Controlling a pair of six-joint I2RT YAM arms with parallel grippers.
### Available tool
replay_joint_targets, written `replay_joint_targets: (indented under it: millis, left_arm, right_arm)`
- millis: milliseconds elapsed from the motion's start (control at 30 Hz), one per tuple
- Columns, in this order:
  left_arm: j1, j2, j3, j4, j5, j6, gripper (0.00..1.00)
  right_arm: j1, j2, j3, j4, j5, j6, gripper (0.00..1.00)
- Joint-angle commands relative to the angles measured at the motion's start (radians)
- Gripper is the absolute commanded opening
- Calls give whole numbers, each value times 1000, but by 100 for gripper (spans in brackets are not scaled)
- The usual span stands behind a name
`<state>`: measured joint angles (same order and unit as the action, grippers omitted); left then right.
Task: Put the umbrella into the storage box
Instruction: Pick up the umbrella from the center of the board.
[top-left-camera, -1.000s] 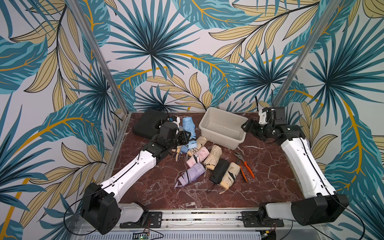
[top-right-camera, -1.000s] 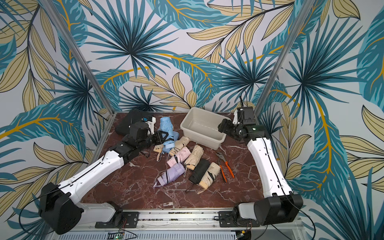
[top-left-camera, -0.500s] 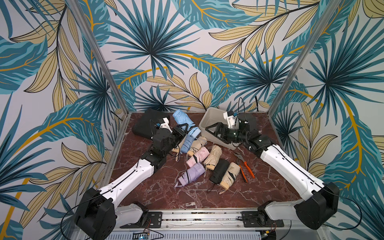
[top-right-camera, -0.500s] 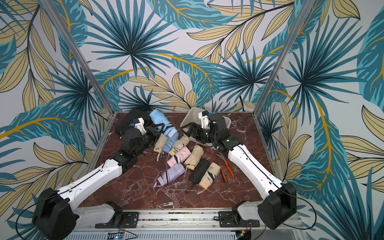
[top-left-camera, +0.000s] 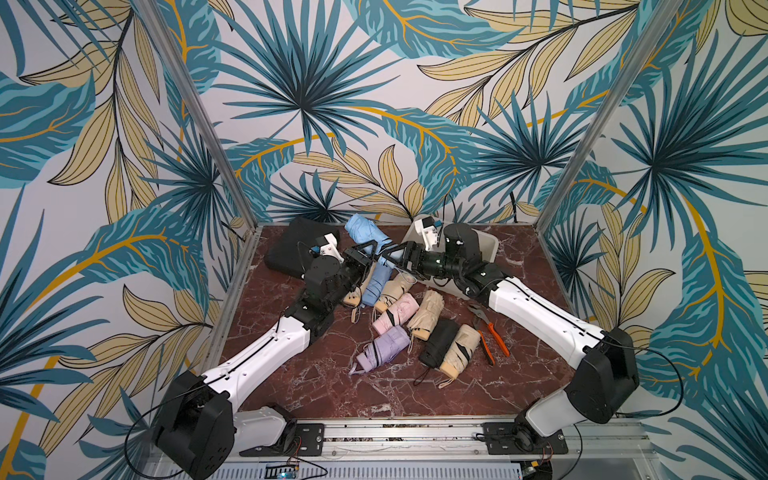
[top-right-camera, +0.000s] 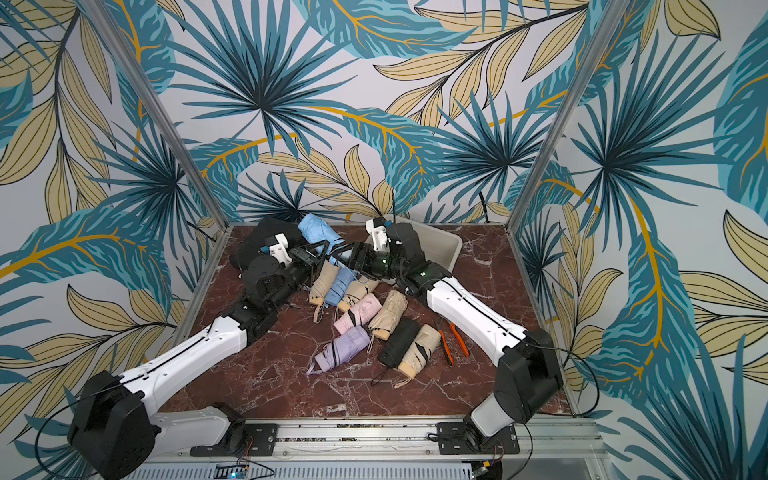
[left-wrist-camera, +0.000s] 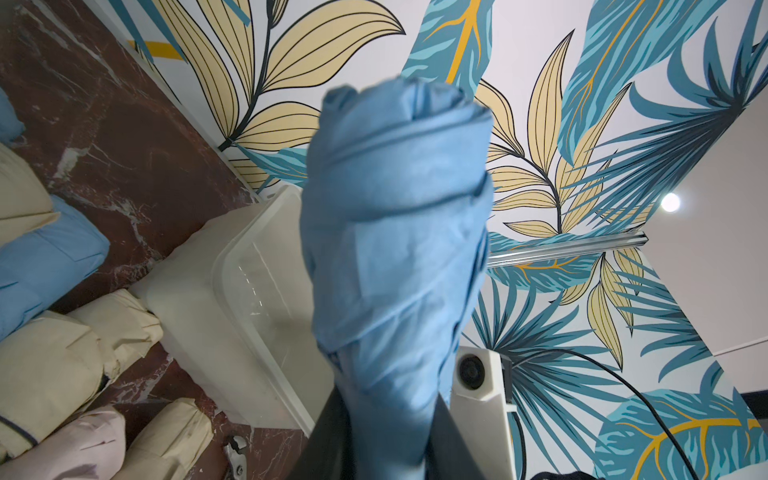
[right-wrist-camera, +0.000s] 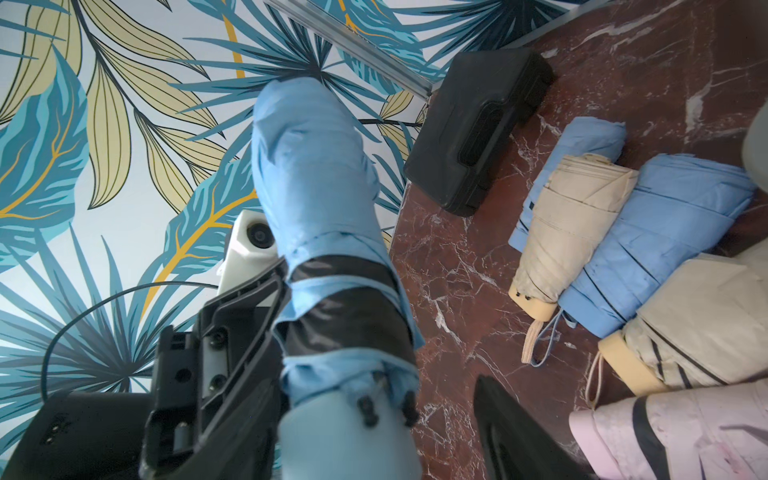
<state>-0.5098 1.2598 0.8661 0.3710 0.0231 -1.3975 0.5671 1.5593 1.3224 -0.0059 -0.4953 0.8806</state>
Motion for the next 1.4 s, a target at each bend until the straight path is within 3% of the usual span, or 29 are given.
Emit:
replay_joint_targets:
  millis: [0,167,267,400,600,733,867,933,1100,1233,1367]
  left_arm:
    - [-2,-10,4,108,6,-19,0]
    - [-2,-5,-1,120,2,-28,2]
    - [-3,-7,-2,123,-5,-31,14]
    - [-2,-11,-25,136,-19,-46,40]
    - [-1,-21,-72,163,-45,-56,64]
    - [-1,-54,-96,150,-59,-7,78]
    - [0,-140,-96,-44,-112,98,80]
    - [0,-192,-57,-245,-111,229,80]
    - [-3,-258,113,-746,-163,738,80]
    - [-6,-265,208,-897,-152,1183,80]
    - [-6,-275,242,-946,11,1625,81]
  right_arm:
    - [8,10,20,68,13,13,73]
    - [12,23,26,87,30,18,56]
    - [13,30,27,99,40,27,46]
    - [13,42,27,136,54,55,36]
    - [13,49,31,167,81,59,20]
    - [11,41,50,136,122,-23,17]
    - [-7,39,123,-10,179,-147,13]
    - [-23,36,159,-90,181,-216,12]
    - [-44,9,212,-316,170,-497,12]
    - [-47,-34,226,-476,153,-763,7]
    - [-46,-77,237,-645,121,-1003,4]
